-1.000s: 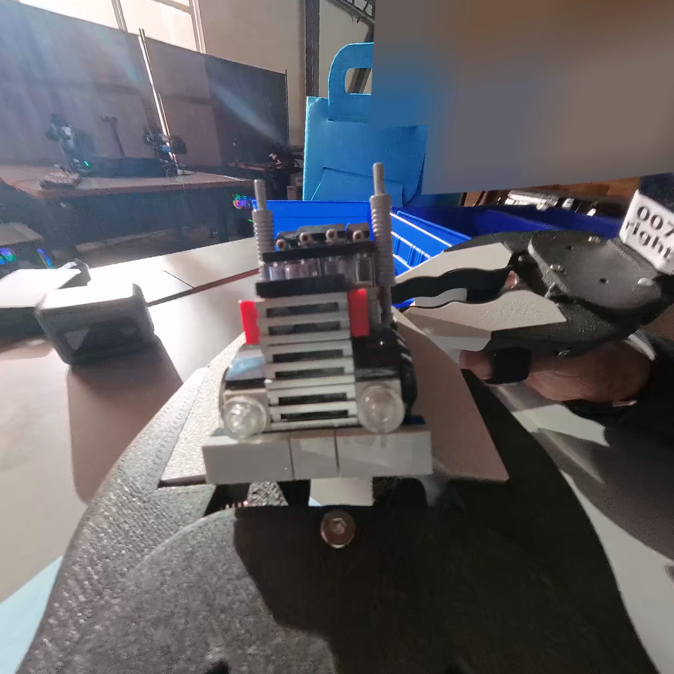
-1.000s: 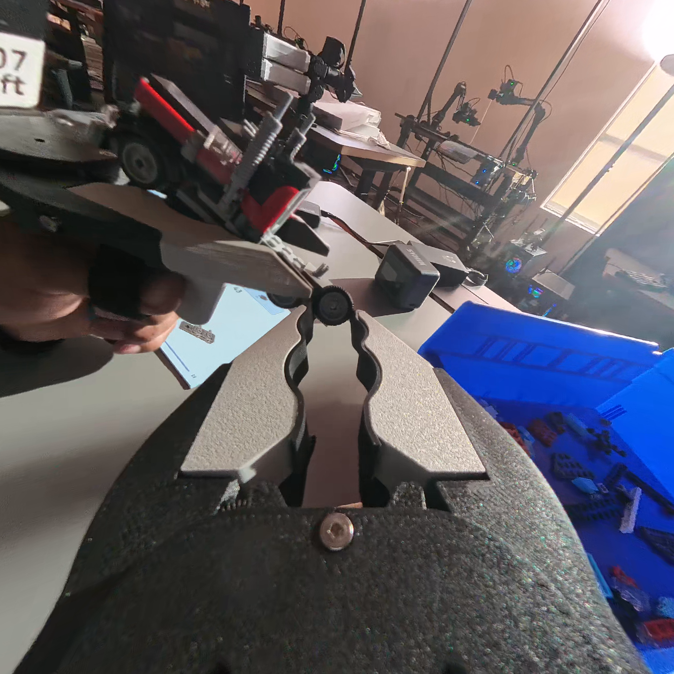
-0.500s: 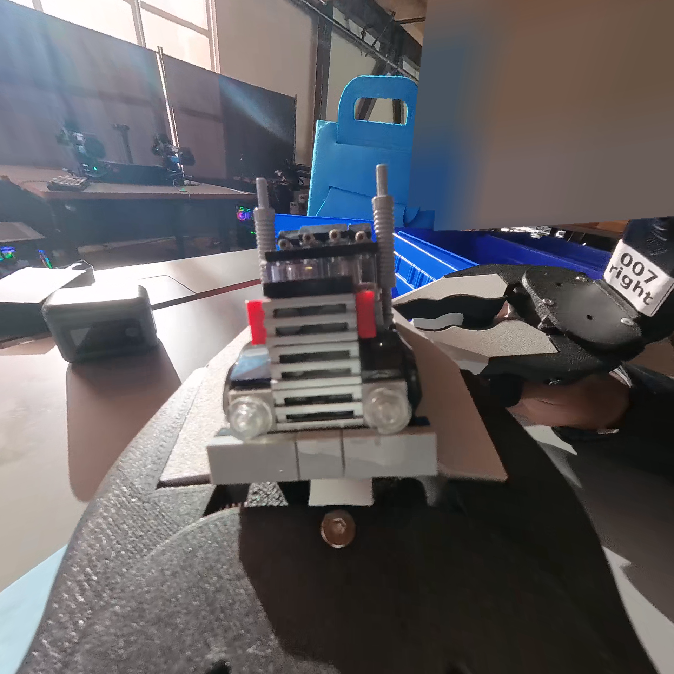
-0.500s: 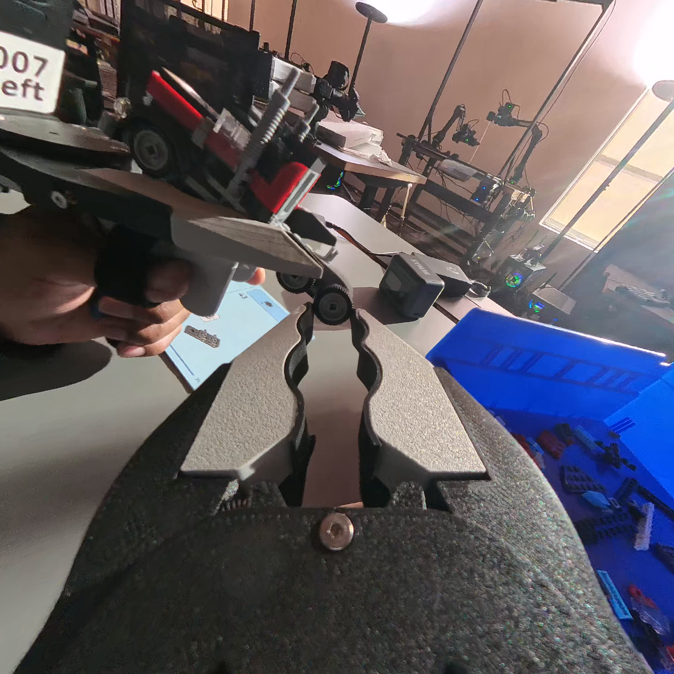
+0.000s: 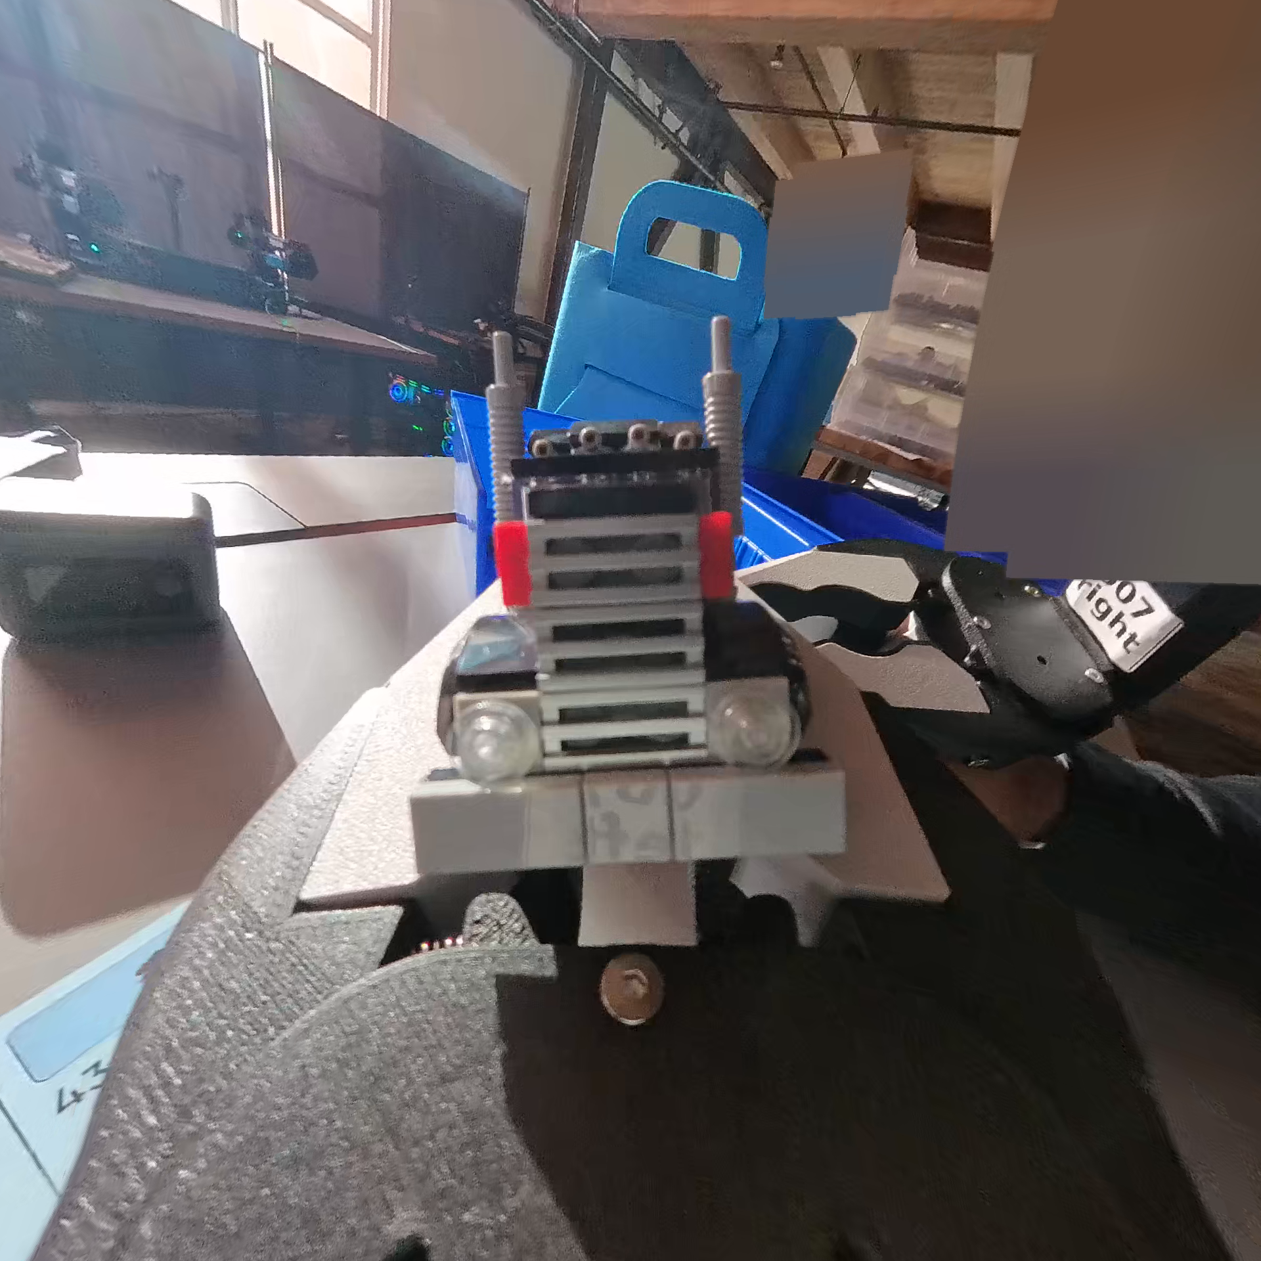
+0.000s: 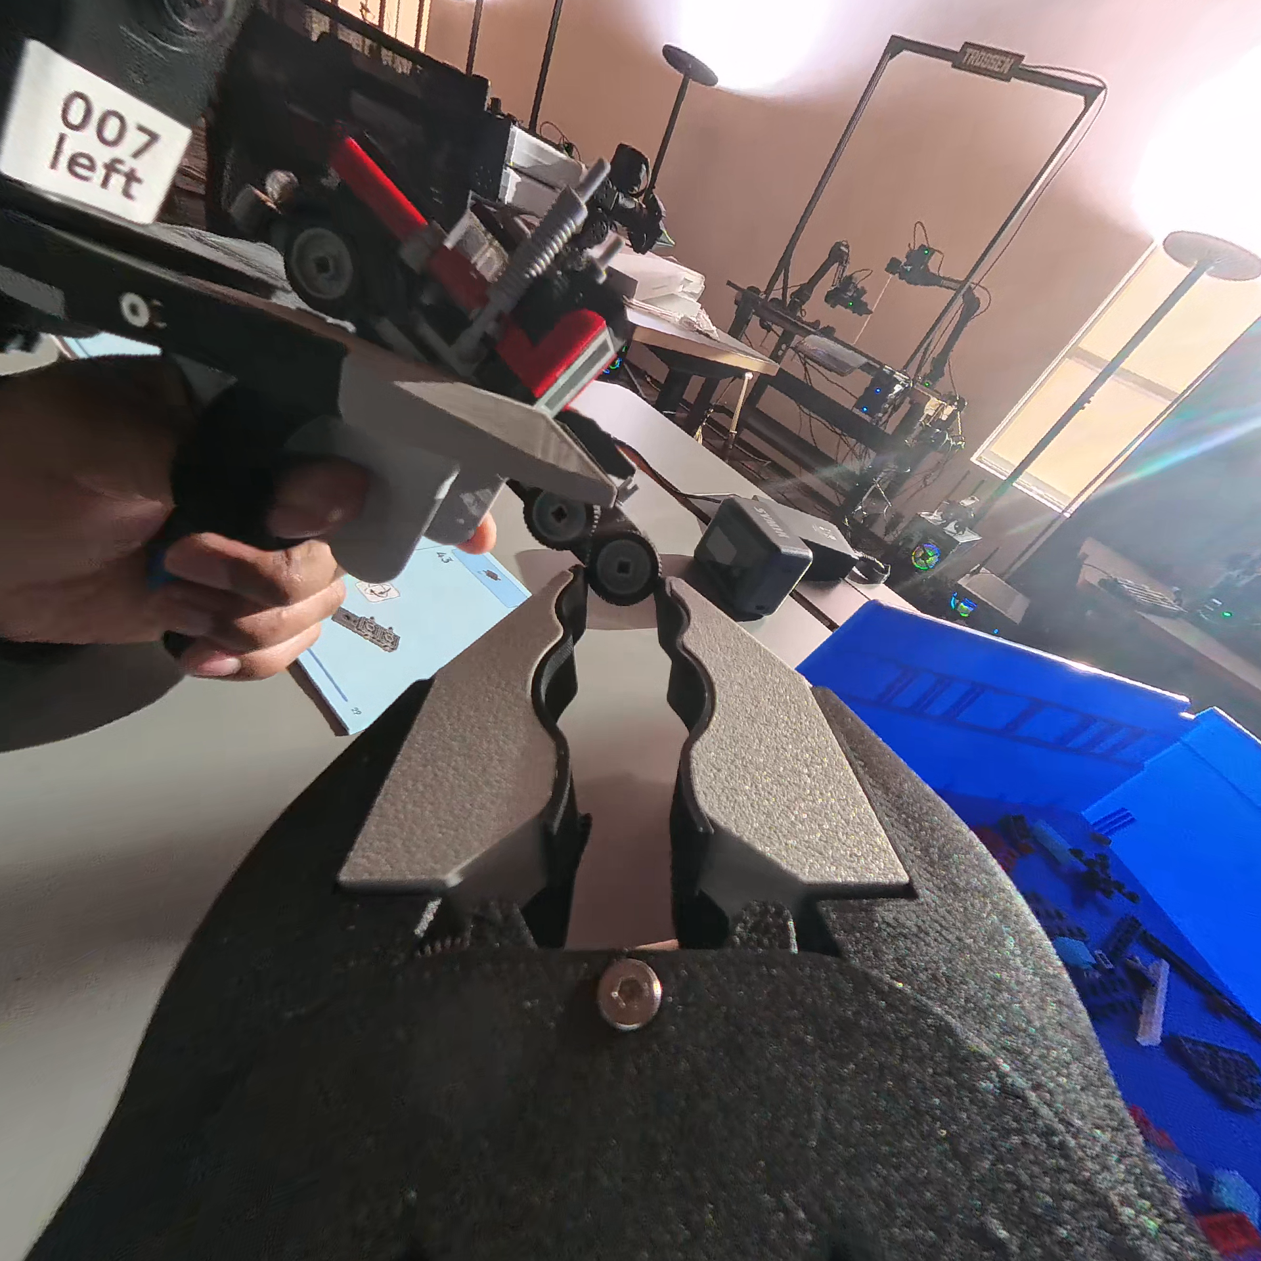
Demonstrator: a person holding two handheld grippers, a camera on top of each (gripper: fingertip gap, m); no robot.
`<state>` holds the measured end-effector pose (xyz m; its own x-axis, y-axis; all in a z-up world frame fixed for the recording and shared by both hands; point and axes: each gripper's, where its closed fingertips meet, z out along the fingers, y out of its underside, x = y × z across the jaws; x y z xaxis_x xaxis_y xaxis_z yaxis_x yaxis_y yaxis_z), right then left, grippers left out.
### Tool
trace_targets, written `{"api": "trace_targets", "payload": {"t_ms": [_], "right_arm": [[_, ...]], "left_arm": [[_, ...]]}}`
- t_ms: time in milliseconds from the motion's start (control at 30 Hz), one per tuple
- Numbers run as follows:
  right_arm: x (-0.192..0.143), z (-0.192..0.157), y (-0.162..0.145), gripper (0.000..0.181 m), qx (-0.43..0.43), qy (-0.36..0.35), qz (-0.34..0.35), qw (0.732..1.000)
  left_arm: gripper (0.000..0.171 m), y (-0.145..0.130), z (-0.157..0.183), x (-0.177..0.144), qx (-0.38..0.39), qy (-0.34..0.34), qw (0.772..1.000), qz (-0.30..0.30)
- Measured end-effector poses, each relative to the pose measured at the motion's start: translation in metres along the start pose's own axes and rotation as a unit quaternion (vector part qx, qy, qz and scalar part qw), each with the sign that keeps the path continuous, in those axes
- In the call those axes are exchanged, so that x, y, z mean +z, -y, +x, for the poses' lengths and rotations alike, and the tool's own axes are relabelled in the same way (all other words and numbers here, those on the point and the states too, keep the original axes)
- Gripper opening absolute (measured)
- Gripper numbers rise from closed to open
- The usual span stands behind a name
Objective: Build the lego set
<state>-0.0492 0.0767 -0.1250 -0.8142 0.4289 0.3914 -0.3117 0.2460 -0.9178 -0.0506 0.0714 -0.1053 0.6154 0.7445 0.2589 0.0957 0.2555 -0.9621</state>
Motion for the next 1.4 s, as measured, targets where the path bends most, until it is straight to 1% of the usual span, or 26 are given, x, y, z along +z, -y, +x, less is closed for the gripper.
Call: {"api": "trace_targets", "payload": {"t_ms": [133, 233, 333, 400, 433, 533, 567, 600, 633, 667, 700, 767, 900, 967, 1067, 1200, 1267, 1333, 1400], "right_arm": [[0.000, 0.000, -0.001, 0.022, -0.003, -0.001, -0.004, 1.000], [0.001, 0.000, -0.004, 0.022, -0.007, -0.002, -0.013, 1.000], [0.004, 0.000, -0.013, 0.022, -0.012, 0.003, -0.045, 0.999], [0.005, -0.004, -0.025, 0.022, 0.002, 0.027, -0.089, 0.996], [0.005, -0.008, -0.034, 0.022, 0.023, 0.049, -0.123, 0.991], [-0.003, -0.030, -0.067, 0.023, 0.097, 0.127, -0.240, 0.958], [-0.008, -0.037, -0.079, 0.023, 0.106, 0.144, -0.275, 0.945], [-0.012, -0.041, -0.090, 0.023, 0.106, 0.154, -0.307, 0.933], [-0.016, -0.046, -0.098, 0.023, 0.102, 0.164, -0.330, 0.924], [-0.016, -0.048, -0.099, 0.023, 0.100, 0.167, -0.335, 0.922], [-0.017, -0.050, -0.099, 0.024, 0.101, 0.172, -0.338, 0.920], [-0.019, -0.051, -0.098, 0.024, 0.104, 0.179, -0.340, 0.917], [-0.022, -0.049, -0.098, 0.037, 0.108, 0.185, -0.339, 0.916], [-0.022, -0.048, -0.094, 0.038, 0.114, 0.188, -0.332, 0.917], [-0.019, -0.047, -0.087, 0.036, 0.118, 0.185, -0.319, 0.922], [-0.018, -0.053, -0.096, 0.025, 0.094, 0.184, -0.340, 0.917], [-0.017, -0.053, -0.094, 0.024, 0.087, 0.181, -0.334, 0.921], [-0.015, -0.049, -0.089, 0.024, 0.080, 0.171, -0.317, 0.930], [-0.011, -0.037, -0.075, 0.024, 0.077, 0.149, -0.280, 0.945]], "left_arm": [[0.050, -0.003, -0.003, 0.000, -0.059, -0.014, 0.998, 0.000], [0.050, -0.006, -0.005, 0.002, -0.076, -0.016, 0.997, -0.007], [0.045, -0.017, -0.014, 0.004, -0.131, -0.014, 0.991, -0.032], [0.117, -0.025, -0.024, 0.005, -0.165, 0.001, 0.985, -0.054], [0.120, -0.028, -0.029, 0.004, -0.173, 0.013, 0.983, -0.067], [0.119, -0.030, -0.040, 0.002, -0.189, 0.032, 0.978, -0.078], [0.116, -0.031, -0.042, 0.001, -0.195, 0.033, 0.976, -0.086], [0.107, -0.032, -0.043, 0.001, -0.200, 0.034, 0.975, -0.090], [0.103, -0.032, -0.043, 0.001, -0.207, 0.034, 0.973, -0.092], [0.100, -0.034, -0.044, 0.000, -0.215, 0.033, 0.972, -0.095], [0.051, -0.036, -0.045, 0.000, -0.222, 0.033, 0.970, -0.099], [0.051, -0.039, -0.047, 0.000, -0.231, 0.033, 0.967, -0.103], [0.051, -0.041, -0.046, 0.000, -0.240, 0.031, 0.964, -0.109], [0.051, -0.041, -0.046, 0.000, -0.245, 0.028, 0.963, -0.111], [0.051, -0.043, -0.045, 0.000, -0.248, 0.027, 0.962, -0.116], [0.051, -0.045, -0.044, 0.001, -0.249, 0.026, 0.960, -0.122], [0.051, -0.045, -0.044, 0.001, -0.249, 0.026, 0.960, -0.123], [0.051, -0.046, -0.044, 0.001, -0.249, 0.026, 0.960, -0.127], [0.051, -0.048, -0.044, 0.001, -0.253, 0.026, 0.958, -0.131]]}}
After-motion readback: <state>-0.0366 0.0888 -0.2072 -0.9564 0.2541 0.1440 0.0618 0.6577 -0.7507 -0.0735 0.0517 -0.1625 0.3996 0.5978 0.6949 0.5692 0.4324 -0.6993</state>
